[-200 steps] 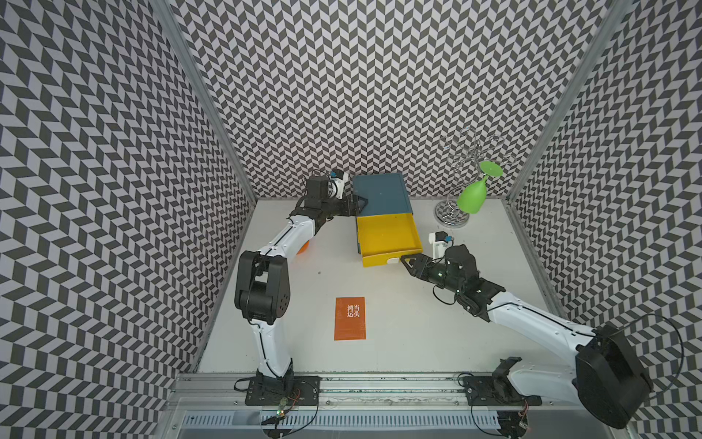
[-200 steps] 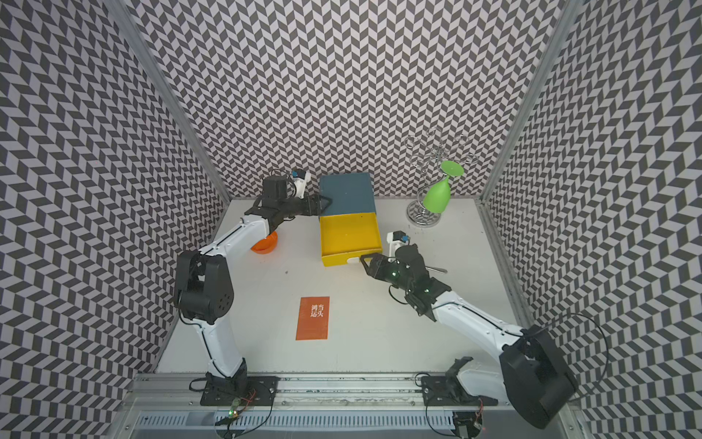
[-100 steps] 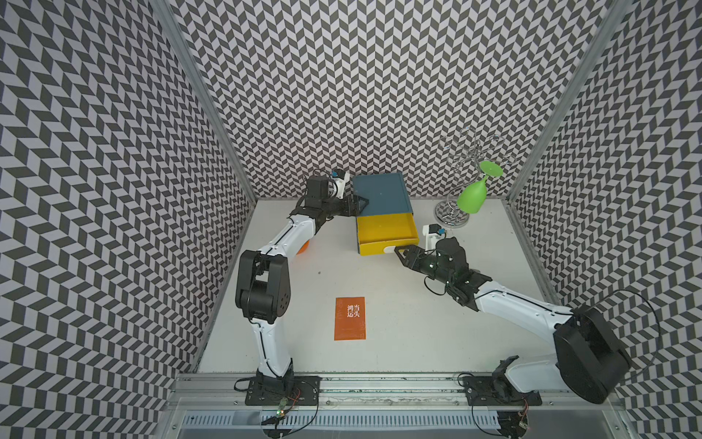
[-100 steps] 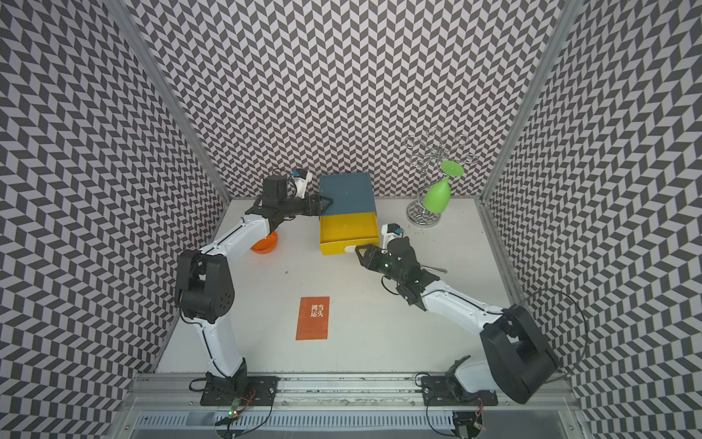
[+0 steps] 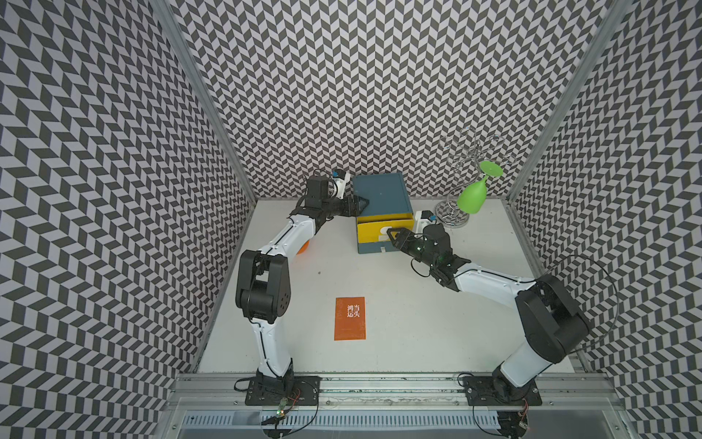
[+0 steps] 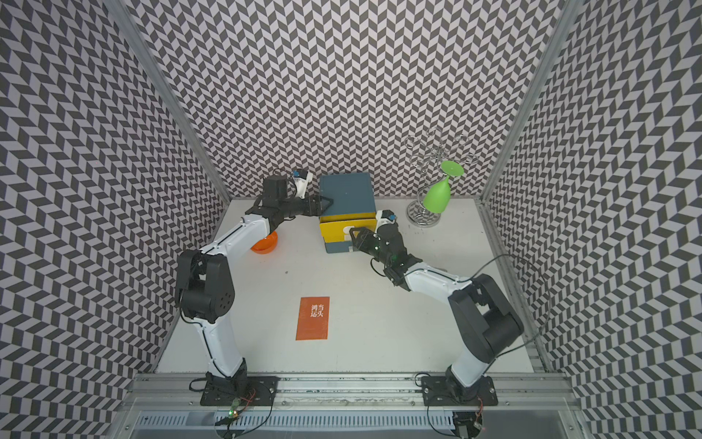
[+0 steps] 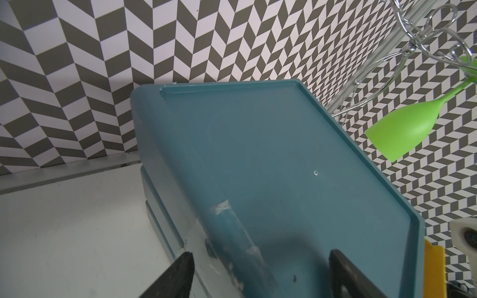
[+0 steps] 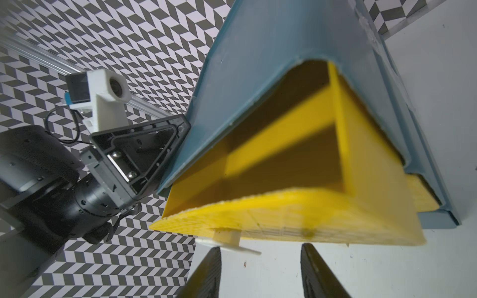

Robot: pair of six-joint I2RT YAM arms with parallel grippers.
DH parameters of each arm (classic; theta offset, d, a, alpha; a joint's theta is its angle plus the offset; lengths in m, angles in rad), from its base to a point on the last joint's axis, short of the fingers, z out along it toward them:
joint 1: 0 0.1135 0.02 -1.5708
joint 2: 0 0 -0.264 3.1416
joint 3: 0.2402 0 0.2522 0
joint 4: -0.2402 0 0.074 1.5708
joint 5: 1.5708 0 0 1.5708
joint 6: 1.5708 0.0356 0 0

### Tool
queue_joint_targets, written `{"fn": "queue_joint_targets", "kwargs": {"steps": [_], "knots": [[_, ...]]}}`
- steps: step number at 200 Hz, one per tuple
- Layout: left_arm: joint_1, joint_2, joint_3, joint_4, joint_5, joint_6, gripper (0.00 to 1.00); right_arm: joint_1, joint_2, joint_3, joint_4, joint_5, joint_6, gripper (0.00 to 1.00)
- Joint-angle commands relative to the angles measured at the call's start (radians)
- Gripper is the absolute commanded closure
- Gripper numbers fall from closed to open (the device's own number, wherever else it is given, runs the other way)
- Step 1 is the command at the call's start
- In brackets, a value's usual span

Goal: Take the postcards out of the drawer
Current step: Close the drawer in the storage box.

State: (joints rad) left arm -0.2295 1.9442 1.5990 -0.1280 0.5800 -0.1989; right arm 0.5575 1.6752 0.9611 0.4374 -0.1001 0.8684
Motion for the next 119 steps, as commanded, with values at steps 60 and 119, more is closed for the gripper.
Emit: {"fn": "queue_joint_targets", "kwargs": {"steps": [60,119], "knots": [[-0.011,-0.007,-0.043,-0.066,0.031,0.031,0.18,-0.014,0.09,0.044,0.162,0.057,0.121,0.5],[-0.01,-0.017,-0.057,-0.055,0.048,0.021,0.18,-0.018,0.096,0.058,0.156,0.042,0.136,0.5]]}}
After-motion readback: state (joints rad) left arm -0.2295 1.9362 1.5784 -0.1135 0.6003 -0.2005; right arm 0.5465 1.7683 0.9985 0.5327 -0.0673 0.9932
